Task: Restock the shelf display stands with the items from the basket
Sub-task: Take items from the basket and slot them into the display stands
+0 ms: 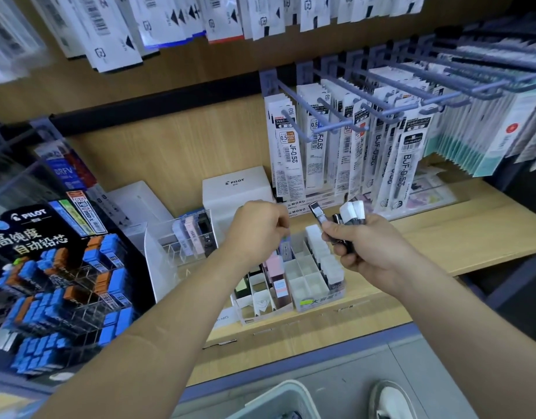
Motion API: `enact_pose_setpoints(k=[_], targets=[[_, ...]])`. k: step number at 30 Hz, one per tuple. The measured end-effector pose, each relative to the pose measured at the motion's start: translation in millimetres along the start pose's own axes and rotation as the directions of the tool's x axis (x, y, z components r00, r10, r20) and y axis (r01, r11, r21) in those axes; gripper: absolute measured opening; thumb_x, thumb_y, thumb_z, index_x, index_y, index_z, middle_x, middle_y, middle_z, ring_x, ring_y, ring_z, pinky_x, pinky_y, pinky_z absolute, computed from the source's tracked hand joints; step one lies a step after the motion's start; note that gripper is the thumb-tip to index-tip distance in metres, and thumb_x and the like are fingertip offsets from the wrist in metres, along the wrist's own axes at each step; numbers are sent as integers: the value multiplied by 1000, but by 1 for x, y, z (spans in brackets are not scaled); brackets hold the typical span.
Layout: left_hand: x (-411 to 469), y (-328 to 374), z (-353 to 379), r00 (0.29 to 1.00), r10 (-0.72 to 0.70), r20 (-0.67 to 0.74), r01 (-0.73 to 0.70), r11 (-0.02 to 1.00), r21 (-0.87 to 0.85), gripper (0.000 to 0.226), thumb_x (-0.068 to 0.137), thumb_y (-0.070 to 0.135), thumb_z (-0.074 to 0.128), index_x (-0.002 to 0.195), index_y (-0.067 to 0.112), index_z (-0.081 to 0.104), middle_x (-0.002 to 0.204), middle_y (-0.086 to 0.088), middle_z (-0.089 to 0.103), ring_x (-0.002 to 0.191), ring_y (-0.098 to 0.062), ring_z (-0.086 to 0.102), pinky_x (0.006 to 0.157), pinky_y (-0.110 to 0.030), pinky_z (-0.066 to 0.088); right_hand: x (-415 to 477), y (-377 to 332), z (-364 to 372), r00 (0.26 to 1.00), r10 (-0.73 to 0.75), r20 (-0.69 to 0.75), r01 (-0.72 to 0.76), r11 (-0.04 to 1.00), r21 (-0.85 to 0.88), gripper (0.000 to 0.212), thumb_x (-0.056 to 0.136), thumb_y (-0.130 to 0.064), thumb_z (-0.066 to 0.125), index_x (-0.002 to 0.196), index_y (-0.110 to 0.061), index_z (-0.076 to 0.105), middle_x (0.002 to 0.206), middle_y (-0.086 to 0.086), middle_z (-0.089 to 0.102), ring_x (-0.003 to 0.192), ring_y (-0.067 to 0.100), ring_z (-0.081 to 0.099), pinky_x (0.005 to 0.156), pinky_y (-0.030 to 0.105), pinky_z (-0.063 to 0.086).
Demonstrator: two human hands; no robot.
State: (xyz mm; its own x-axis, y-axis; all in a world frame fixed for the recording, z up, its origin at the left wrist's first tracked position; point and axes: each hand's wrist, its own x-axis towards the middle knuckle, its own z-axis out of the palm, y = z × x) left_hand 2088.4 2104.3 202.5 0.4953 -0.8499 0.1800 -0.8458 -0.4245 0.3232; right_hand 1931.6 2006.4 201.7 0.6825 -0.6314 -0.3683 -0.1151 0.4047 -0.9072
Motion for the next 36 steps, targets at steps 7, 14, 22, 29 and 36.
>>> enact_pose_setpoints(k=[7,14,22,29,36], targets=[[-13,0,-2,995,-25,-95,13,992,-127,5,80,19,73,84,22,74,74,11,65,62,1,50,59,-6,34,-1,-2,-2,1000,1,-13,-1,1000,11,17,86,-11,71,100,-3,63,73,6,61,49,9,43,39,16,34],[-13,3,11,997,-14,80,13,1000,11,7,80,17,69,85,20,74,83,2,71,87,-17,59,74,-25,46,-1,-1,3,1000,24,19,-24,1000,-3,7,88,-9,69,92,-6,63,76,9,62,49,11,44,39,17,35],[-1,3,21,994,-27,104,6,980,198,13,79,11,65,85,20,72,95,-2,68,100,-24,52,73,-24,39,-1,2,5,997,77,5,-77,997,-8,16,86,-1,68,97,-4,58,81,11,55,51,11,46,37,17,34],[-15,19,-18,927,-337,167,326,499,-803,20,95,19,55,91,10,72,71,0,67,62,-9,61,65,-24,53,-4,2,11,998,37,59,-35,999,-34,16,81,-1,73,80,-13,64,80,5,59,53,9,41,40,15,31],[-43,9,-40,917,-303,258,349,300,-888,14,81,-4,67,88,7,71,71,-10,71,62,-14,66,63,-20,56,-14,2,26,983,74,167,-65,996,-58,15,80,-7,76,92,-8,66,69,2,62,51,8,43,39,16,31]])
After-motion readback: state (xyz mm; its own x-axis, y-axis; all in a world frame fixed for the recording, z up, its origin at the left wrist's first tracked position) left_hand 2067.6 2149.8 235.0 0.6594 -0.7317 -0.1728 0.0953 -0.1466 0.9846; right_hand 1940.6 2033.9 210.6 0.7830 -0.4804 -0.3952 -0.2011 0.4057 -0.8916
